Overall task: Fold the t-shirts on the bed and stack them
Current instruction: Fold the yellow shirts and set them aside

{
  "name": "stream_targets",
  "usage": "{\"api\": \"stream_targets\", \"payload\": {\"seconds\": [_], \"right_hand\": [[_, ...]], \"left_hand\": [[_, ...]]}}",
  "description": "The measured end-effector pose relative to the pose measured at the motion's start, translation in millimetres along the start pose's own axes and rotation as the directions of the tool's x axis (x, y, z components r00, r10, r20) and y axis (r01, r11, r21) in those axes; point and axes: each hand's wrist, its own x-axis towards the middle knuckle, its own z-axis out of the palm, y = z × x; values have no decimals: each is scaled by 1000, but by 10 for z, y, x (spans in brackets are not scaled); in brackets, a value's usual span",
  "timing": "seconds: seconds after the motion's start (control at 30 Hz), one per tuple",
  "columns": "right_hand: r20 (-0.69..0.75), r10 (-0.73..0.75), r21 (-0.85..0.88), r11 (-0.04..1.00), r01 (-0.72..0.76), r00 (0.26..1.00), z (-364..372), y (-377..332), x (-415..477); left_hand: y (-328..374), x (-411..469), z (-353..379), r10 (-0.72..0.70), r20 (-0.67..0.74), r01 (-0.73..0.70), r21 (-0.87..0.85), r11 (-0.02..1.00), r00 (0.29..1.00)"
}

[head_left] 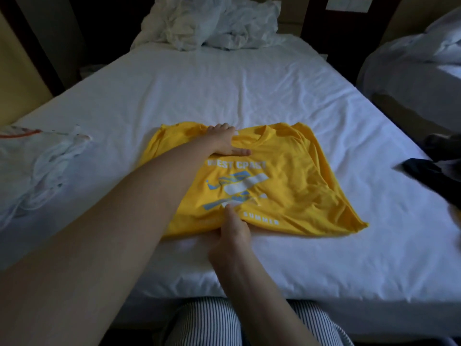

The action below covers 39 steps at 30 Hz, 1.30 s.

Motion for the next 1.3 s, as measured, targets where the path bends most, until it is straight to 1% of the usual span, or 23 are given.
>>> {"api": "stream_targets", "payload": {"seconds": [0.07, 0.2, 0.27, 0.3, 0.33, 0.37, 0.4, 0.43, 0.47, 0.53, 0.6, 0.67, 0.77, 0.83, 0.9, 1.0, 1.07, 1.1, 1.17, 1.2, 1.27, 1.3], "right_hand": [[-10, -8, -5, 1000, 8, 1000, -1, 23, 1], [-14, -40, 8, 999, 40, 999, -10, 4, -90], [25, -51, 6, 999, 51, 998, -79, -76, -183], [66, -49, 40, 998, 47, 997, -117, -148, -244], [106, -58, 92, 995, 48, 993, -163, -249, -295], [125, -92, 122, 990, 77, 988, -213, -370, -372], [127, -157, 124, 982, 142, 979, -286, -494, -389], [116, -236, 104, 969, 225, 965, -340, -624, -420], [119, -310, 94, 949, 300, 943, -378, -743, -454], [133, -426, 78, 905, 419, 895, -472, -1024, -487], [143, -514, 114, 857, 502, 846, -545, -1323, -520], [152, -556, 131, 831, 541, 817, -580, -1598, -520], [146, -534, 41, 844, 534, 833, -581, -1951, -420], [179, -497, -46, 858, 512, 849, -550, -2157, -368], [220, -456, -125, 863, 489, 862, -485, -2362, -296], [287, -402, -216, 857, 468, 869, -291, -2697, -285], [314, -421, -239, 832, 500, 851, -143, -2926, -369], [317, -455, -226, 816, 532, 832, -89, -3016, -421], [309, -529, -171, 787, 593, 791, -86, -3117, -496], [312, -551, -179, 766, 617, 774, -119, -3128, -477], [339, -561, -323, 685, 653, 755, -284, -3023, -407], [336, -552, -405, 646, 647, 763, -404, -2892, -382]], "left_hand": [[35, -52, -38, -4, 25, 5, -32, 999, 1000], [83, -232, -222, -46, 123, 58, -97, 994, 991], [124, -358, -390, -76, 152, 103, -182, 978, 986], [126, -425, -489, -88, 153, 128, -281, 951, 984], [118, -498, -602, -101, 153, 158, -422, 893, 983], [102, -574, -727, -115, 178, 198, -571, 797, 977], [82, -659, -862, -117, 223, 242, -697, 675, 968], [39, -732, -999, -114, 264, 282, -783, 554, 958], [-20, -807, -1131, -127, 278, 305, -833, 463, 952], [-150, -962, -1372, -186, 258, 309, -888, 342, 948], [-257, -1128, -1569, -241, 220, 280, -927, 249, 945], [-342, -1291, -1693, -272, 205, 265, -942, 204, 940], [-467, -1465, -1767, -272, 276, 323, -935, 146, 922], [-534, -1507, -1779, -286, 310, 344, -936, 76, 907], [-585, -1487, -1796, -337, 275, 296, -955, 10, 901], [-509, -1448, -1940, -363, 145, 152, -988, -12, 920], [-403, -1460, -2120, -370, 41, 42, -999, -5, 928], [-352, -1478, -2203, -378, -17, -15, -1000, 9, 926], [-304, -1539, -2327, -372, -123, -102, -992, 75, 920], [-314, -1586, -2330, -358, -167, -131, -984, 122, 919], [-406, -1678, -2215, -329, -201, -150, -973, 174, 923], [-481, -1719, -2079, -327, -191, -129, -971, 201, 926]]}}
